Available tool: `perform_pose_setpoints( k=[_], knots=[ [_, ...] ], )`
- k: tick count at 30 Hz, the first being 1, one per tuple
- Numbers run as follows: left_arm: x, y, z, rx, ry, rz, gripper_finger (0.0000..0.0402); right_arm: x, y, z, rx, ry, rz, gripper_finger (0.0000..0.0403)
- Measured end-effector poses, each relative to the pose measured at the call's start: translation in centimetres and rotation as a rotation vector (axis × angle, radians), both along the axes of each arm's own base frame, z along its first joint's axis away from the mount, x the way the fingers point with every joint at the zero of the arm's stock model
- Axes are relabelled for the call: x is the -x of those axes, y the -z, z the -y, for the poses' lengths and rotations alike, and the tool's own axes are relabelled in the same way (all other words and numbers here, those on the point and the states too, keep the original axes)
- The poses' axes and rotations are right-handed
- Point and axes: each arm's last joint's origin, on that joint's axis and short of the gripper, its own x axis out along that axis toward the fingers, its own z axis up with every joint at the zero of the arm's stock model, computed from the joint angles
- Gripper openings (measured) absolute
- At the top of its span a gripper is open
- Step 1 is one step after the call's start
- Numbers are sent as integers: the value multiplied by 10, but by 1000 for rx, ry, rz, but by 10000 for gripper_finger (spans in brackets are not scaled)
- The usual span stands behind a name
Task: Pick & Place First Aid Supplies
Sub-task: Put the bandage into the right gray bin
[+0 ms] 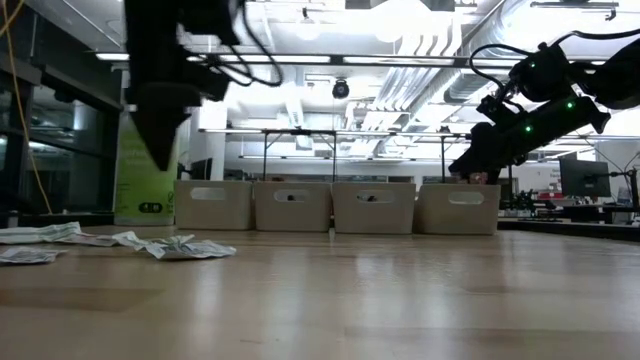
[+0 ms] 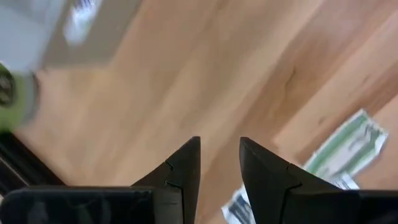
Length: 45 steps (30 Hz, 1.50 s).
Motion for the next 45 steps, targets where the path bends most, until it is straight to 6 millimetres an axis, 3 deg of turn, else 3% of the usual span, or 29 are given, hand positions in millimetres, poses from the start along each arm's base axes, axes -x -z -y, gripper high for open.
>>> perform_pose_setpoints(
  k=[7,15,21,45],
  knots=[
    [35,10,12,103,-102,54,108,0,0,0,-3,-1,-1,249],
    [61,16,14,301,-114,242,108,0,0,0,-6,-2,2,249],
    [82,30,15,400,-162,218,108,0,0,0,-7,-3,2,249],
    [101,72,15,497,-199,243,108,-1,0,-1,-17,-31,13,249]
  ],
)
